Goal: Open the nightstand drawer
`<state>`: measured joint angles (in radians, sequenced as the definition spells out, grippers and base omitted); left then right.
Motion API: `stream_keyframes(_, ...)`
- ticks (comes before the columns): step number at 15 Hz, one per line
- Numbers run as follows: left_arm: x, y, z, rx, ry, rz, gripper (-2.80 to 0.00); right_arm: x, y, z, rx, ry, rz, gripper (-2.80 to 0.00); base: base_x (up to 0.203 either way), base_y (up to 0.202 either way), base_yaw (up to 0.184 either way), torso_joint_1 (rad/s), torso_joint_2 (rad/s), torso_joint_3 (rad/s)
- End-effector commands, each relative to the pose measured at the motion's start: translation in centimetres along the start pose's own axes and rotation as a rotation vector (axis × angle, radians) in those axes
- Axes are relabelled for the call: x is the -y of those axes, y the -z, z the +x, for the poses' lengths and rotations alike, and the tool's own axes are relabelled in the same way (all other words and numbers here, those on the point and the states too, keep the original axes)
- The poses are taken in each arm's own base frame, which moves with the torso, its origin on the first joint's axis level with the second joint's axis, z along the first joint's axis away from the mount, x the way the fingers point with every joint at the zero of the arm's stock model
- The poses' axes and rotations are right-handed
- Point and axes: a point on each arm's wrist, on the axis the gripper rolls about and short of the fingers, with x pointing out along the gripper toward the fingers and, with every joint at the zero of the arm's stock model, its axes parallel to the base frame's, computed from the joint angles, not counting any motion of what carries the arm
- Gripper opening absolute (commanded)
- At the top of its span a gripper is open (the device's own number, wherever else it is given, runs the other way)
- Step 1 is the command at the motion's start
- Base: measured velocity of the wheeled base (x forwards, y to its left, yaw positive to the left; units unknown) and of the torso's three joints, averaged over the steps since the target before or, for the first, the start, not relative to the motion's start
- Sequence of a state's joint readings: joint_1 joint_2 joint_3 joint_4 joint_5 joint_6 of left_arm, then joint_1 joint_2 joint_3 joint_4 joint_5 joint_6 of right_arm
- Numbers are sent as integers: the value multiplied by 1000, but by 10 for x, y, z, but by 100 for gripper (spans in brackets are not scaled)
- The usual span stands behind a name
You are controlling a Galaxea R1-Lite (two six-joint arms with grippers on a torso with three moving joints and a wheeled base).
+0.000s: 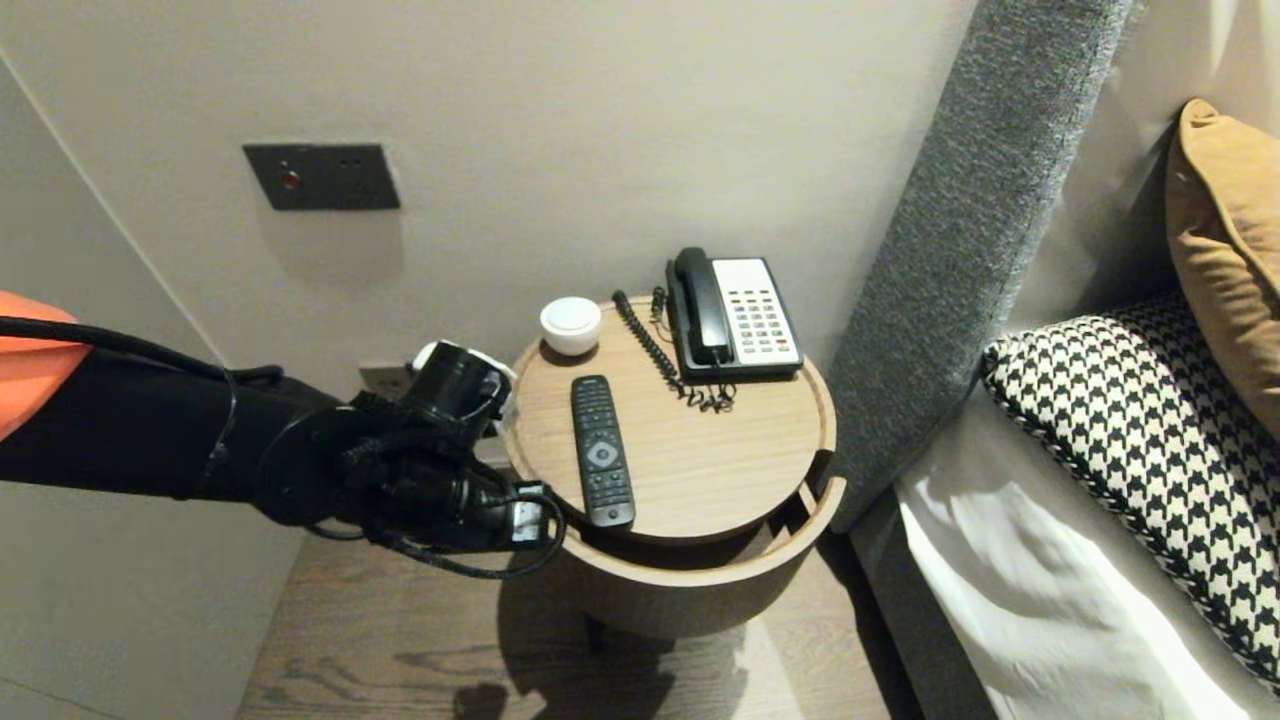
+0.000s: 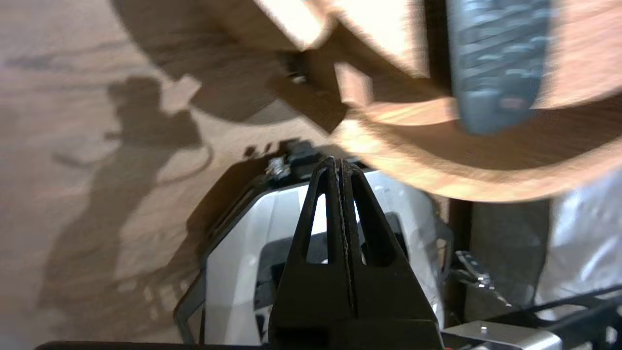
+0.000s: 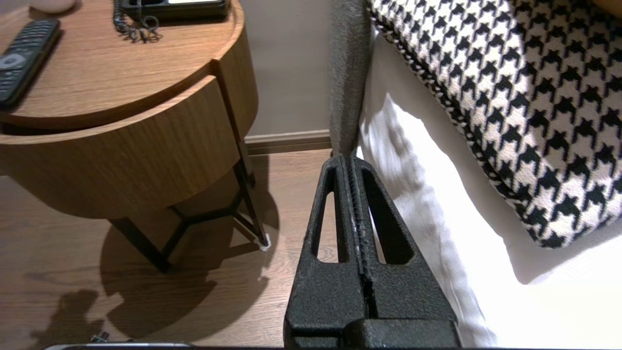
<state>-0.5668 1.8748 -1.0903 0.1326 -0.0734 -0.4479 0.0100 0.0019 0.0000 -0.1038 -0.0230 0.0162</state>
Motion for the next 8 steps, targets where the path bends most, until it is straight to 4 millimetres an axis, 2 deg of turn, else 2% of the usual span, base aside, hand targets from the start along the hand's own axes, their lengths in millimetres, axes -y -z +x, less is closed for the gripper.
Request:
stream_keyframes(1,2,-2,-9,39,21,1,-280,0,11,2,-42,0,-1,-280,0,0,0,0,0,0)
stream_keyframes(4,5,-8,-9,64,31,8,-280,0,11,2,-42,0,-2,-280,0,0,0,0,0,0)
stream_keyframes(8,7,-15,6,72,36,14,-280,0,11,2,-43,0,-2,-280,0,0,0,0,0,0)
